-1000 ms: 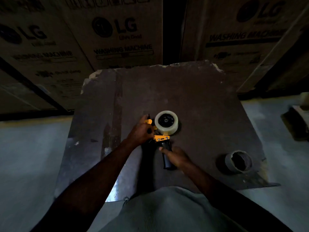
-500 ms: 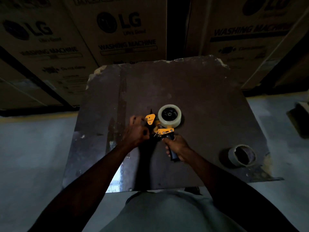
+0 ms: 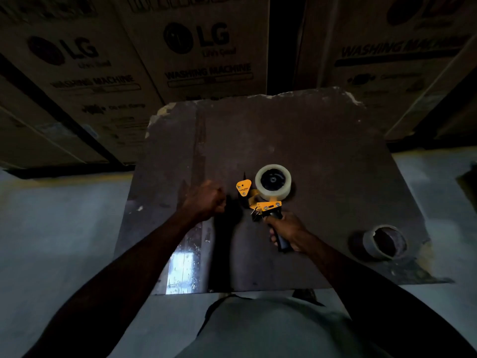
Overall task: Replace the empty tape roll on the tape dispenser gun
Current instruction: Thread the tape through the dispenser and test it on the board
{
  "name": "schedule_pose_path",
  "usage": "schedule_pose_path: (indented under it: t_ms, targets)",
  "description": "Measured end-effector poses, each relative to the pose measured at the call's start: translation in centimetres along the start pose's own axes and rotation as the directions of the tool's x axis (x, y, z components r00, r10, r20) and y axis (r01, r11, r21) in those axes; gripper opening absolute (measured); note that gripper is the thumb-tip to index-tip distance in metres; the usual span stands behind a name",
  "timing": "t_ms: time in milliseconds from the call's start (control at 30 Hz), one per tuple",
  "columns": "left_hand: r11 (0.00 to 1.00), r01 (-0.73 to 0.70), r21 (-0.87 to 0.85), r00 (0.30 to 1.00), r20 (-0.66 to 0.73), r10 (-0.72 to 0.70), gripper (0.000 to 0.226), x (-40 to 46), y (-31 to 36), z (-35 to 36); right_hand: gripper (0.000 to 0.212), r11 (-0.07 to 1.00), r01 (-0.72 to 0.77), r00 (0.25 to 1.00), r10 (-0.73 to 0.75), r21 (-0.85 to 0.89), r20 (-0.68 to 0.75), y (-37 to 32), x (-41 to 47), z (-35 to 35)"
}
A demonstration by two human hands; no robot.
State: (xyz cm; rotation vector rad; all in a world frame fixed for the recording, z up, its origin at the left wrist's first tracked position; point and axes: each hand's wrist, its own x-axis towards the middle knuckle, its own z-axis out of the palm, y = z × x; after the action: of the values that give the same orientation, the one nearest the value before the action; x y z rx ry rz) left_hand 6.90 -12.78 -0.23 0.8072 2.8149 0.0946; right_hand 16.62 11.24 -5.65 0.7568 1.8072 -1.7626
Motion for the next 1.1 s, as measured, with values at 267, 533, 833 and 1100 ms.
schedule_pose_path:
  t_ms: [267,533,833,1100]
  targets:
    - [0.998,-0.010,0.063,0.999,0.051,0.007,0.014,1.0,-1.0,-0.3,0.011,0.999,0.021,0.999,-0.019,-0.047,0.039,0.2,-0.7,-1.5]
    - [0.958,0.043,-0.283,0.994,0.111,-0.012,0.012,2.5,-0.3,0.6,0.011,0.993,0.033,0.998,-0.027,-0.112,0.054,1.0,-1.6,-2.5]
    - [0.622,0.174,-0.764,0.981,0.082,-0.174,0.009,3.4,0.5,3.6,0.008,0.990,0.023,0.999,-0.015,-0.140,0.052,0.8,-1.8,-2.5]
    - [0.383,0.246,-0.890,0.928,0.103,-0.357,0.015,4.1,1.9,5.9,0.009,0.988,0.008,0.999,-0.002,-0.151,0.038,0.7,-1.9,-2.3]
